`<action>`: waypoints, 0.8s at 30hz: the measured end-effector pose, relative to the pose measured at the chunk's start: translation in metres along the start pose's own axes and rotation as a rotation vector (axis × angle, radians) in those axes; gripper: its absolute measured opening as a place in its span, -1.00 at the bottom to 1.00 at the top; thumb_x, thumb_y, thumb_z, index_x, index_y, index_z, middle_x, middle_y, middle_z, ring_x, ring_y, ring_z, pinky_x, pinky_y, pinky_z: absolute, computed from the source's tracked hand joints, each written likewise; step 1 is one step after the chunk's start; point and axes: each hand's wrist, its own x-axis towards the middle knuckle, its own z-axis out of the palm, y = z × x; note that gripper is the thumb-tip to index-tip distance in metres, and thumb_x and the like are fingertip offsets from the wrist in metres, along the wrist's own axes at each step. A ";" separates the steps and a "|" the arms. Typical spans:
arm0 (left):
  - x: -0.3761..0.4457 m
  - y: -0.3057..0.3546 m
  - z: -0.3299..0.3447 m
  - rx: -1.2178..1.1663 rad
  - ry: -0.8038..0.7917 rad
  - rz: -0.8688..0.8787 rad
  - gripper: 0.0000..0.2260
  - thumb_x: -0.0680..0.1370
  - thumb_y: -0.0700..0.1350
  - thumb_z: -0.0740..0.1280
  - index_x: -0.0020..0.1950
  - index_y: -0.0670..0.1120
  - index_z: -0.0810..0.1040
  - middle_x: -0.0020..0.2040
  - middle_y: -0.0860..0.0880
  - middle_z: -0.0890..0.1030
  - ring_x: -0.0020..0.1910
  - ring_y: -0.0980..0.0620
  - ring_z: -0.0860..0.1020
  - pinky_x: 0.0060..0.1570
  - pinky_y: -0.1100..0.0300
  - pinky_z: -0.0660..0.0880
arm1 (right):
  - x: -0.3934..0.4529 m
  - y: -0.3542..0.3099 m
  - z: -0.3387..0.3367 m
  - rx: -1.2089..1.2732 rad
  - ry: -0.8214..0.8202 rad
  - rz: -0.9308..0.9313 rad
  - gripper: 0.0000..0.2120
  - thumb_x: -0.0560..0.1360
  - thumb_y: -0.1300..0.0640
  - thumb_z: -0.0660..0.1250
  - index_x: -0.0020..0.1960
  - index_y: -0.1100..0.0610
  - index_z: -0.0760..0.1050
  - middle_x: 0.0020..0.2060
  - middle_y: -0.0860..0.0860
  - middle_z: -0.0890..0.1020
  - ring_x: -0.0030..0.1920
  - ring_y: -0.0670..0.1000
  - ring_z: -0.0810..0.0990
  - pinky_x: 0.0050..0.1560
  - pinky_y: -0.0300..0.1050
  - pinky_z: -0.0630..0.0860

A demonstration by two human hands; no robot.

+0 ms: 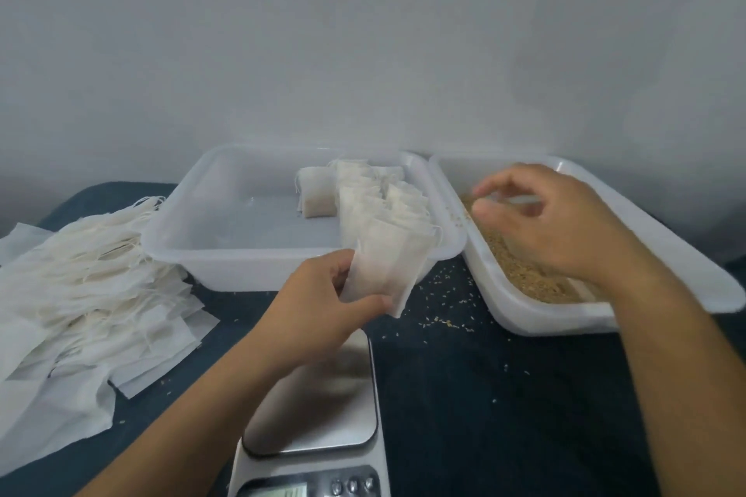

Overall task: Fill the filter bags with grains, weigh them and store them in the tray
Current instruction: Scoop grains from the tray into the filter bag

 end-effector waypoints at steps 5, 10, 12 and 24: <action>0.026 0.019 0.008 0.130 -0.060 0.043 -0.82 0.39 0.02 0.53 -0.05 0.20 0.65 -0.18 0.14 0.73 -0.25 0.15 0.68 -0.24 0.27 0.59 | 0.006 -0.036 0.013 0.115 -0.225 -0.217 -0.78 0.51 -0.26 0.41 0.11 -0.23 0.61 0.15 -0.42 0.59 0.21 -0.41 0.50 0.15 -0.40 0.49; 0.049 0.034 0.011 0.252 -0.067 0.093 -0.80 0.42 -0.05 0.55 -0.23 -0.03 0.54 -0.42 0.15 0.45 -0.43 0.17 0.34 -0.39 0.35 0.31 | 0.014 -0.019 0.021 0.178 -0.145 -0.167 -0.86 0.53 -0.15 0.46 0.05 -0.16 0.63 0.08 -0.37 0.65 0.16 -0.38 0.56 0.12 -0.27 0.53; 0.057 0.041 0.012 0.281 -0.076 0.090 -0.80 0.43 -0.05 0.55 -0.23 -0.02 0.55 -0.43 0.12 0.47 -0.44 0.19 0.35 -0.40 0.36 0.30 | 0.017 -0.008 0.020 0.284 -0.083 -0.102 -0.85 0.52 -0.13 0.47 0.05 -0.14 0.63 0.07 -0.34 0.67 0.12 -0.33 0.61 0.15 -0.15 0.56; 0.094 0.068 0.031 0.127 -0.089 -0.004 -0.68 0.22 0.22 0.48 -0.10 0.13 0.66 -0.14 -0.09 0.68 -0.16 -0.04 0.63 -0.14 0.14 0.56 | 0.028 0.039 0.011 0.593 0.025 0.143 -0.92 0.53 0.08 0.51 -0.11 0.07 0.70 -0.08 0.14 0.72 -0.10 0.08 0.68 0.13 0.07 0.66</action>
